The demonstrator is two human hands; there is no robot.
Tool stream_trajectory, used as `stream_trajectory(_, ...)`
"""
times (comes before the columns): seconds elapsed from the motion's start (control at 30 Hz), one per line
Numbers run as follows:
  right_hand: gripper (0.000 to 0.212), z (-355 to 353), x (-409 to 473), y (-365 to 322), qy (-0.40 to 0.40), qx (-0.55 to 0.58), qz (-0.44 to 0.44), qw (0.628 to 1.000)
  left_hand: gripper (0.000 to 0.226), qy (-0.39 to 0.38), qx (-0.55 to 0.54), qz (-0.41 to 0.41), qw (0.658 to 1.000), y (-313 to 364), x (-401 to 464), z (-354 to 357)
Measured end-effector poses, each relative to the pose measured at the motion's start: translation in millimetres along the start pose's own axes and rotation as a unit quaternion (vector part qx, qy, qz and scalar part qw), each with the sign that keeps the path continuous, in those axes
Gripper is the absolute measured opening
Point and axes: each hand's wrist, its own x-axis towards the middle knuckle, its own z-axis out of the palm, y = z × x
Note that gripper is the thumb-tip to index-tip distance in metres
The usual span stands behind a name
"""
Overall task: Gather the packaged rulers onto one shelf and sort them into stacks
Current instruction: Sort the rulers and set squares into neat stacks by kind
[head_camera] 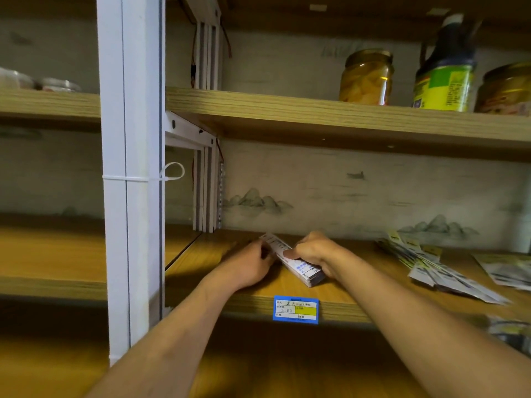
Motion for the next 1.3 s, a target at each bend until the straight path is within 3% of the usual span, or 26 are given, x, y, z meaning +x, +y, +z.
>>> stream_trajectory(0.27,0.034,25.2,8.1,-8.1,0.063,0.147,0.023,0.987,0.042,0.009,-0.047,-0.021,0.999,2.0,0.5,-2.3)
stream_trajectory(0.47,0.040,16.8,4.2,-4.5,0.091,0.001,0.003,0.996,0.038,-0.061,-0.015,-0.006,0.998,8.2,-3.8,-5.6)
stream_trajectory(0.6,0.043,5.2,3.8,-0.6,0.079,-0.081,-0.020,0.993,0.039,-0.054,0.015,0.020,0.998,10.5,-7.0,-6.2)
stream_trajectory(0.87,0.050,4.5,2.1,10.4,0.088,-0.098,-0.042,0.990,0.048,-0.058,0.033,0.021,0.998,10.4,-6.9,-4.9)
stream_trajectory(1.0,0.054,-1.6,-5.4,15.3,0.100,-0.040,-0.042,0.993,0.051,-0.058,-0.032,0.040,0.997,16.9,-15.4,-7.4)
stream_trajectory(1.1,0.040,-9.4,-12.9,18.1,0.085,0.092,-0.043,0.991,0.042,0.029,-0.114,0.031,0.993,20.8,-18.0,-15.1)
stream_trajectory(1.2,0.047,-16.9,-16.0,16.6,-0.005,0.243,0.001,0.970,0.033,0.067,-0.274,-0.057,0.958,25.4,-15.4,-24.4)
stream_trajectory(1.3,0.050,-20.9,-17.4,14.5,-0.066,0.313,0.028,0.947,0.020,-0.015,-0.489,-0.179,0.854,38.7,-19.1,-30.6)
